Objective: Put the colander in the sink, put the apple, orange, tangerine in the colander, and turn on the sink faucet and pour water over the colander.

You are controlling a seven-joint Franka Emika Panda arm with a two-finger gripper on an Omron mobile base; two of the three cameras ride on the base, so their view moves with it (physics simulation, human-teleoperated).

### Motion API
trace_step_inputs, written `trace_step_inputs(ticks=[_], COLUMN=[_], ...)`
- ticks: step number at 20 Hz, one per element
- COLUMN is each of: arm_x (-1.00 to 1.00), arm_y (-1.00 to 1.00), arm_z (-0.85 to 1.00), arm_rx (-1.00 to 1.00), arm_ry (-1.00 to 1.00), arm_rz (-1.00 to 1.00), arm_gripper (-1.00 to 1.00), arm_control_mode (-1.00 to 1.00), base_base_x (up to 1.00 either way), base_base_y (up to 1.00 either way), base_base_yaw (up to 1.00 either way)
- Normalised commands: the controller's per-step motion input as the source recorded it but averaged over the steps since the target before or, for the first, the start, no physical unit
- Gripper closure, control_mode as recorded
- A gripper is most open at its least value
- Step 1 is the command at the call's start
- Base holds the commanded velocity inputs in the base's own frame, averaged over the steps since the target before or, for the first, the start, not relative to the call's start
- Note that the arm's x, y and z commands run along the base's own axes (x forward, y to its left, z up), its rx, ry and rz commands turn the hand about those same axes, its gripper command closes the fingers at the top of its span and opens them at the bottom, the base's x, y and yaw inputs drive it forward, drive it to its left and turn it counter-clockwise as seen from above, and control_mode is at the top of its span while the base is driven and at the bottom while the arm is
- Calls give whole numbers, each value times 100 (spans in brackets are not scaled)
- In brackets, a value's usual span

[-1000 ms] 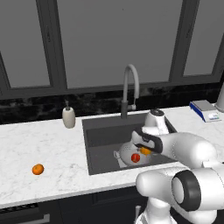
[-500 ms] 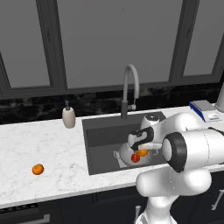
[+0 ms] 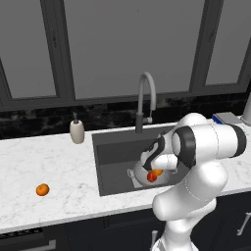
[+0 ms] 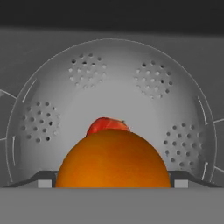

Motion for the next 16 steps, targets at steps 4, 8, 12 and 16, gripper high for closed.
trace_step_inputs(ticks=[4, 8, 12, 16], arm_x=[26, 3, 0, 0], arm_y=[0, 0, 0, 0], arm_z=[-19, -19, -10, 0], arm_rx=[0, 0, 0, 0], arm_ry=[-2, -2, 0, 0], arm_rz=[0, 0, 0, 0], arm_gripper=[100, 100, -100, -100], arm_control_mode=[-100, -100, -100, -100], base_base_x=[0, 0, 0, 0], base_base_y=[0, 0, 0, 0], base_base_yaw=[0, 0, 0, 0])
